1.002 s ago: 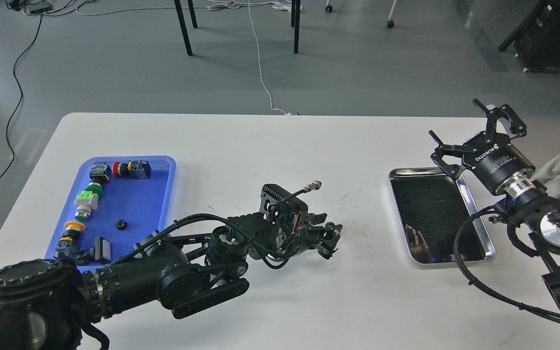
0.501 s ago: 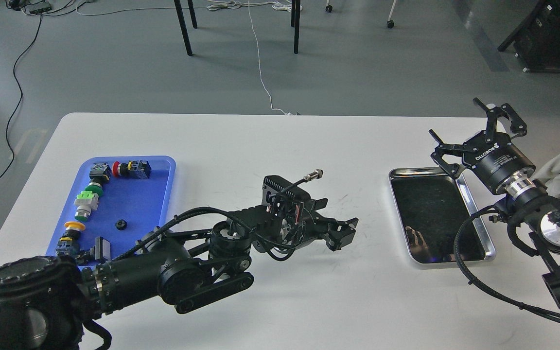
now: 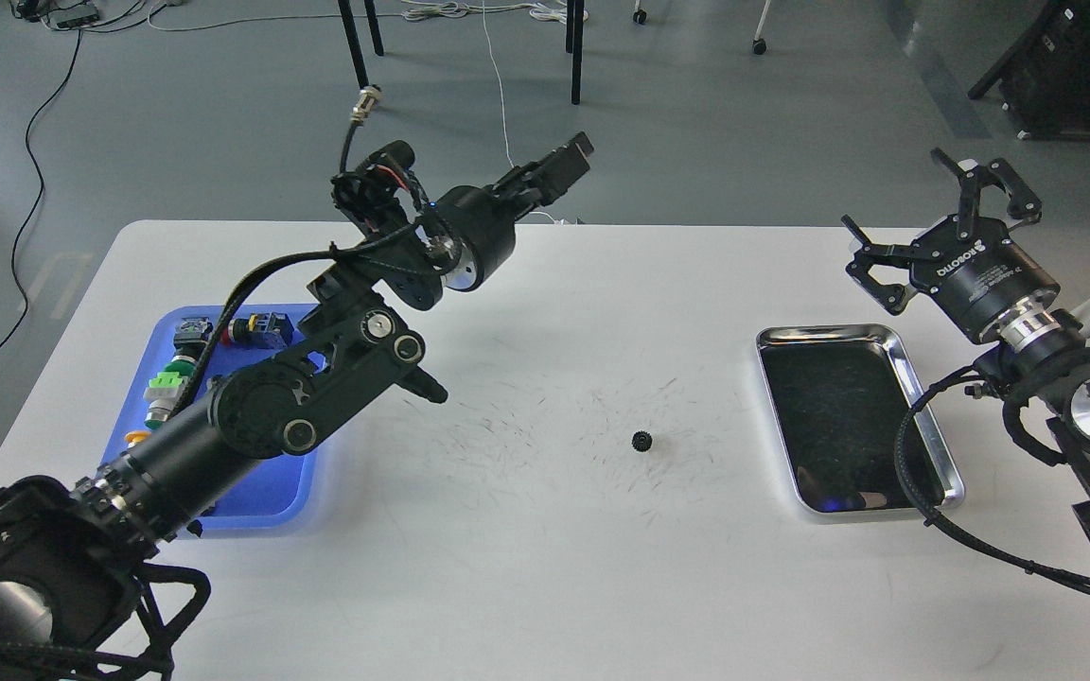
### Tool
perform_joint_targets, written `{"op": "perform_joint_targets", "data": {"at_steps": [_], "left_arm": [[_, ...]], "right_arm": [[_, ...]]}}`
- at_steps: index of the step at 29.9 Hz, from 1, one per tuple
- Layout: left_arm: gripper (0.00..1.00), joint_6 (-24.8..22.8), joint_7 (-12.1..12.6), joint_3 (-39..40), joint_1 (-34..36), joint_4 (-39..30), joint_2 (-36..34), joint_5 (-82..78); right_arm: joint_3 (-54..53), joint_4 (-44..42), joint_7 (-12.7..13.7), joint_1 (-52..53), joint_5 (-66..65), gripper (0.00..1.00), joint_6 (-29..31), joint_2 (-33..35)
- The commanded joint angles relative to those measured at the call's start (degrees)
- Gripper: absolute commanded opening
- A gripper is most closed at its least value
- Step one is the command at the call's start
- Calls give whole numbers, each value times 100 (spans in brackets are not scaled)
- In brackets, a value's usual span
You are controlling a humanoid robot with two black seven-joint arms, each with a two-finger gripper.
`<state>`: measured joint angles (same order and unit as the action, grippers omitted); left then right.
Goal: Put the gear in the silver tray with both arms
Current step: 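Open the left gripper to set the gear on the table, raise arm, then retract the left arm and move the right gripper toward the gear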
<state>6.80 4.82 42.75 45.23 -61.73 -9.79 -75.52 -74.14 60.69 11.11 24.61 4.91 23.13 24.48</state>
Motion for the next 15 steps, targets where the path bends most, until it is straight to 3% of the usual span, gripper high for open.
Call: {"op": "perform_joint_targets", "data": {"at_steps": [1,5,15], "left_arm": [[97,374,-243,31,-67,-15,-426,1562],[97,551,-745,321,-233,3,-655,2733],[98,490,-745,647,-664,205,-1446,5000]], "right_arm": [[58,337,40,105,-78,99,51,48],[715,461,75,596,-525,99,34,206],[4334,391,110,2854,-1440,99,-10,1252]]}}
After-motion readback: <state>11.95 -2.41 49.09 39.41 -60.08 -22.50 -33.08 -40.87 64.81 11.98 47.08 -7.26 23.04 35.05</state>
